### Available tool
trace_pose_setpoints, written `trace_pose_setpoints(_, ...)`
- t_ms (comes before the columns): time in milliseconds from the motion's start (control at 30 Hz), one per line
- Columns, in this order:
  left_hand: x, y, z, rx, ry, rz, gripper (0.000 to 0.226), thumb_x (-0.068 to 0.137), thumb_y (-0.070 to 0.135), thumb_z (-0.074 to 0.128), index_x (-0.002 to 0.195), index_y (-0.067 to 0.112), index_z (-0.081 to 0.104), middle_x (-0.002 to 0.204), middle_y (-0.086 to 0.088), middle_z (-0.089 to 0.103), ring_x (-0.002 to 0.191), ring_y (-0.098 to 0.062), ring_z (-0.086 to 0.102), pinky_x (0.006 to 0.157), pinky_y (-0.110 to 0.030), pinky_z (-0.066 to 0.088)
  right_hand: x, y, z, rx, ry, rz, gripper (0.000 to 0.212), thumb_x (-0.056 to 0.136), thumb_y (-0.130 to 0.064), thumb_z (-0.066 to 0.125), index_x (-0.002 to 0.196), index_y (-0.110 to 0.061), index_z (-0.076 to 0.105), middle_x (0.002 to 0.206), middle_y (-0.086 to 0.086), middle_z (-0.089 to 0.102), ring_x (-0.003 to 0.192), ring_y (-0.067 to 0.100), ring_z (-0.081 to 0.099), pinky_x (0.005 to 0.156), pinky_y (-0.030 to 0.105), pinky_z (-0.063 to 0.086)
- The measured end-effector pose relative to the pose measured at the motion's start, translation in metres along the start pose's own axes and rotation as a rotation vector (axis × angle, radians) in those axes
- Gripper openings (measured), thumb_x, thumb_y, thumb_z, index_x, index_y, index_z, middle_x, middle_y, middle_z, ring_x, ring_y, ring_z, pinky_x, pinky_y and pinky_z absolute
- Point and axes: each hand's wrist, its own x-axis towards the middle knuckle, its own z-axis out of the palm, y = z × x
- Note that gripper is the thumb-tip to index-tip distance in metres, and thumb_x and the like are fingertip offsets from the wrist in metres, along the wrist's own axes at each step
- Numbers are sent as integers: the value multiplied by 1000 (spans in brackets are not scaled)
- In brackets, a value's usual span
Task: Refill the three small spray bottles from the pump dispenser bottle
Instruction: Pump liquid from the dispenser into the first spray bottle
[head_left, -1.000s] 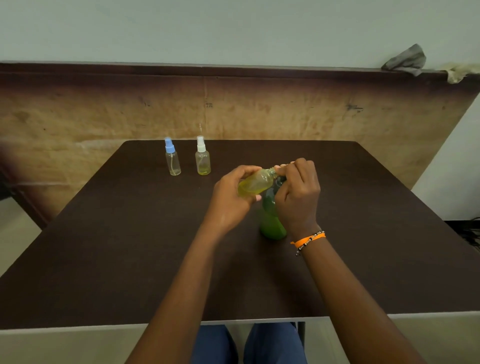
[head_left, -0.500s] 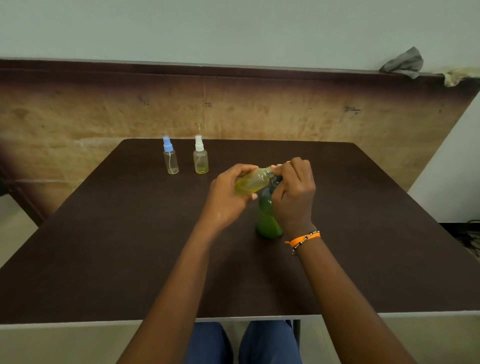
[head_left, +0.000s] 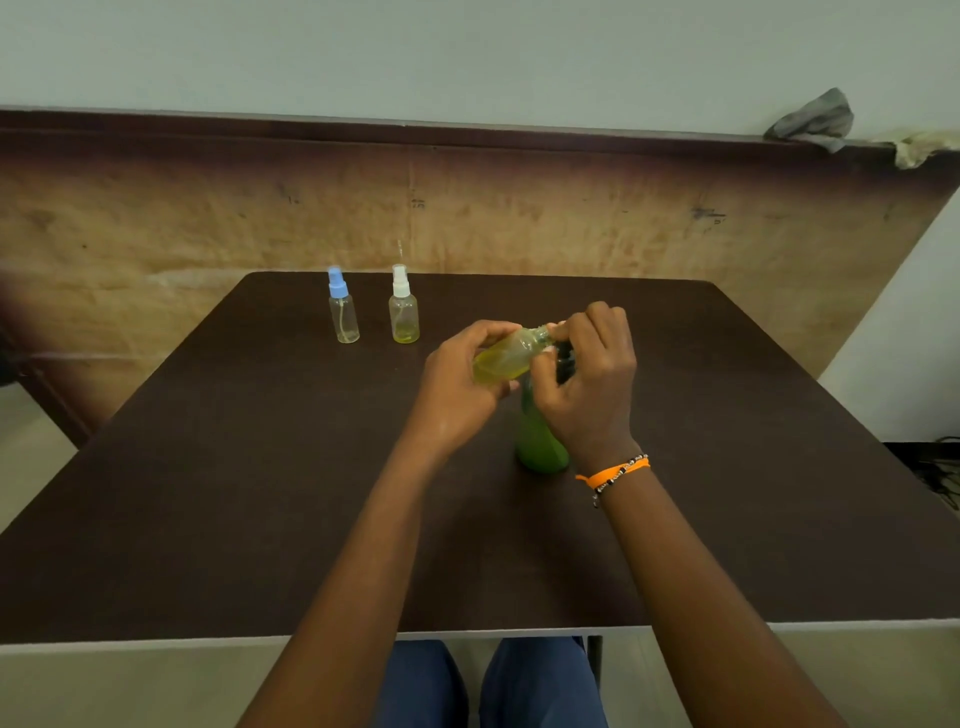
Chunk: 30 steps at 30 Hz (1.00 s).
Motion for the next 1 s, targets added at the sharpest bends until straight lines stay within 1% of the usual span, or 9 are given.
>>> trace_pose_setpoints(67,0,-1,1,-9,5,1,48,69,-5,73,110,19,64,105,4,68,101,-10,63,88,-43,54,0,-1,-1,-3,3,5,11,72,-7,49,68,1,55,71,14,48,70,22,38,61,26,32)
trace_pose_setpoints(200,0,-3,2,-17,-5,-6,49,68,-8,71,109,19,64,105,3,68,101,-10,63,89,-42,53,-7,4,2,-27,54,-24,12,72,-1,48,72,4,60,71,16,52,71,21,40,60,29,36)
trace_pose_setpoints(300,1,-3,0,-12,-16,-5,50,68,-8,71,110,17,64,106,2,67,102,-10,62,90,-43,53,-8,6,5,-20,54,-33,10,72,0,49,71,4,59,71,16,51,70,21,40,60,29,36)
trace_pose_setpoints(500,2,1,-2,-17,-26,0,50,69,-6,73,112,19,64,107,3,67,103,-8,62,90,-42,53,3,0,0,-13,11,3,10,73,-5,50,67,1,55,70,14,48,69,22,39,61,27,32)
trace_pose_setpoints(633,2,-1,1,-3,-19,-7,49,69,-5,73,110,19,64,105,4,67,101,-7,62,89,-40,54,-4,4,2,-39,37,0,8,71,-2,50,67,1,55,69,15,47,69,21,37,60,27,32)
trace_pose_setpoints(733,1,-1,2,7,-15,-7,47,69,-4,74,109,18,65,104,5,67,99,-6,62,89,-38,54,-8,6,6,-34,43,4,8,71,-2,49,66,1,55,68,15,48,69,20,35,61,24,29)
trace_pose_setpoints(900,2,0,1,-11,-19,-7,50,69,-4,73,111,21,64,106,4,67,102,-7,62,90,-42,53,2,3,-1,-19,23,-12,11,72,-4,48,67,1,55,69,15,47,69,21,37,62,25,30)
trace_pose_setpoints(1000,2,1,2,-6,-22,17,50,69,-4,73,111,20,63,106,6,67,102,-6,62,91,-38,53,1,4,-3,-26,17,-19,11,71,-4,47,70,2,56,71,15,48,70,22,38,61,28,33)
